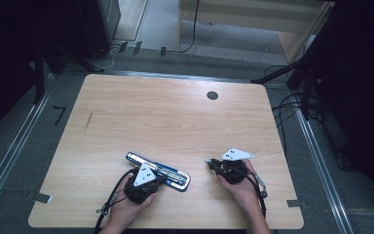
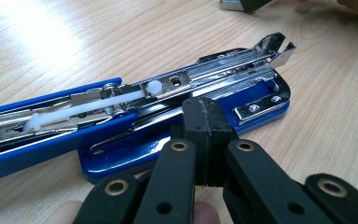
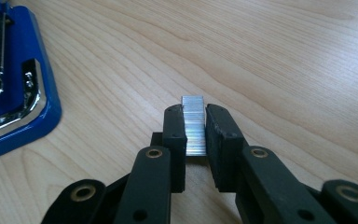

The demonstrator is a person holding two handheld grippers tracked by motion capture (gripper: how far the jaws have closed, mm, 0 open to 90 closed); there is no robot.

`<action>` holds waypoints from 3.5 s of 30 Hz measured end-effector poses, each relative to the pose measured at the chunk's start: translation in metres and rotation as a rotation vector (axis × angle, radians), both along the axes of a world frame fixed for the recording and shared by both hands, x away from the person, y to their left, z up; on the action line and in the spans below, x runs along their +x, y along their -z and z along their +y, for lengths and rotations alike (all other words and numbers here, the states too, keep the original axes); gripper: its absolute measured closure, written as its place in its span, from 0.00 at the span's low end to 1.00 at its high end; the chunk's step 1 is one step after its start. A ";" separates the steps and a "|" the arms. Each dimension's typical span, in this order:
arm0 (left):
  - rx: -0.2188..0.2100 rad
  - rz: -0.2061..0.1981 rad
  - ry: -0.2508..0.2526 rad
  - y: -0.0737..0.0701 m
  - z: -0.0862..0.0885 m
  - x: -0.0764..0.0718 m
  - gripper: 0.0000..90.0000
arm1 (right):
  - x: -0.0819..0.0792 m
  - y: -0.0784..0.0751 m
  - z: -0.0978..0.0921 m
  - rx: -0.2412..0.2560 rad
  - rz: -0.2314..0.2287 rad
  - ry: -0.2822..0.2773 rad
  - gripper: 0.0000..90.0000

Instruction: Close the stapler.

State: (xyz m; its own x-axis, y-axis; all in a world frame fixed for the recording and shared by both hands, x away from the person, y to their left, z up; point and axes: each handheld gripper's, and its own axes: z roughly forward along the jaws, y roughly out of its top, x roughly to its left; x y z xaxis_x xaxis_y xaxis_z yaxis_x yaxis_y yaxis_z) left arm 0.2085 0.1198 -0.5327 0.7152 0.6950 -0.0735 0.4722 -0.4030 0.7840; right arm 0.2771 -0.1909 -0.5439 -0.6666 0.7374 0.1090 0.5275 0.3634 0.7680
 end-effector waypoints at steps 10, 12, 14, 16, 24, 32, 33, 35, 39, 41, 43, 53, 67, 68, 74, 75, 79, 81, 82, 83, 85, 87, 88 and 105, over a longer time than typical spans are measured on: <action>0.001 -0.001 -0.001 0.000 0.000 0.000 1.00 | -0.008 -0.007 0.004 0.011 0.002 -0.060 0.88; 0.001 0.000 0.000 0.000 0.000 0.000 1.00 | -0.009 -0.009 0.005 0.012 0.000 -0.066 0.88; 0.000 0.000 0.000 0.000 0.000 0.000 1.00 | -0.010 -0.011 0.007 0.010 -0.002 -0.078 0.89; 0.000 0.000 0.001 0.000 0.000 0.000 1.00 | -0.012 -0.013 0.009 -0.001 -0.005 -0.089 0.88; 0.001 0.000 0.000 0.000 0.000 0.000 1.00 | -0.016 -0.027 0.023 -0.008 -0.032 -0.134 0.88; 0.001 0.001 0.001 0.000 0.000 0.000 1.00 | -0.020 -0.037 0.033 -0.013 -0.038 -0.171 0.88; 0.001 0.001 0.001 0.000 0.000 0.000 1.00 | -0.021 -0.039 0.035 -0.012 -0.037 -0.177 0.88; 0.001 0.001 0.001 0.000 0.000 0.000 1.00 | -0.022 -0.040 0.038 -0.014 -0.035 -0.186 0.89; 0.001 0.001 0.001 0.000 0.000 0.000 1.00 | -0.024 -0.043 0.044 -0.019 -0.039 -0.210 0.88; 0.000 0.001 0.001 0.000 0.000 0.000 1.00 | -0.025 -0.044 0.047 -0.020 -0.040 -0.220 0.88; -0.001 0.000 0.000 0.000 0.000 0.000 1.00 | -0.026 -0.045 0.051 -0.022 -0.041 -0.231 0.88; 0.000 0.000 0.000 0.000 0.000 0.000 1.00 | -0.032 -0.054 0.069 -0.038 -0.047 -0.296 0.88; 0.000 -0.001 0.000 0.000 0.000 0.000 1.00 | -0.036 -0.053 0.082 -0.048 -0.044 -0.342 0.88; -0.001 -0.001 -0.001 0.000 0.000 0.000 1.00 | -0.035 -0.053 0.083 -0.050 -0.044 -0.347 0.89; -0.001 -0.002 0.000 0.000 0.000 0.000 1.00 | -0.036 -0.053 0.089 -0.068 -0.036 -0.359 0.89; -0.001 -0.001 -0.001 0.000 0.000 0.000 1.00 | -0.035 -0.053 0.089 -0.071 -0.037 -0.363 0.88; 0.000 -0.002 0.000 0.000 0.000 0.000 1.00 | -0.035 -0.052 0.093 -0.086 -0.030 -0.371 0.89; 0.000 -0.003 -0.001 0.000 0.000 0.000 1.00 | -0.035 -0.052 0.094 -0.091 -0.028 -0.370 0.88; 0.001 -0.003 0.000 0.000 0.000 0.000 1.00 | -0.035 -0.052 0.094 -0.095 -0.027 -0.373 0.88; 0.001 -0.002 0.000 0.000 0.000 0.000 1.00 | -0.034 -0.052 0.095 -0.098 -0.026 -0.373 0.88; 0.001 -0.002 0.000 0.000 0.000 0.000 1.00 | -0.034 -0.051 0.096 -0.099 -0.023 -0.373 0.88; 0.003 -0.004 -0.001 0.000 0.000 0.000 1.00 | -0.033 -0.051 0.096 -0.105 -0.024 -0.376 0.88; 0.002 -0.004 0.001 0.000 0.000 0.000 1.00 | -0.033 -0.051 0.096 -0.106 -0.021 -0.373 0.88; 0.002 -0.001 0.001 0.000 0.000 0.000 1.00 | -0.029 -0.047 0.097 -0.128 0.008 -0.379 0.88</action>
State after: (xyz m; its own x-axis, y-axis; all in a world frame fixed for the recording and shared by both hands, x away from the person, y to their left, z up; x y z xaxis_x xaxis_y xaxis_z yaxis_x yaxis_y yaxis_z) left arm 0.2087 0.1199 -0.5326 0.7161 0.6944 -0.0711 0.4707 -0.4051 0.7838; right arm 0.2483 -0.0935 -0.4970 -0.8937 0.4470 0.0387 0.3435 0.6260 0.7001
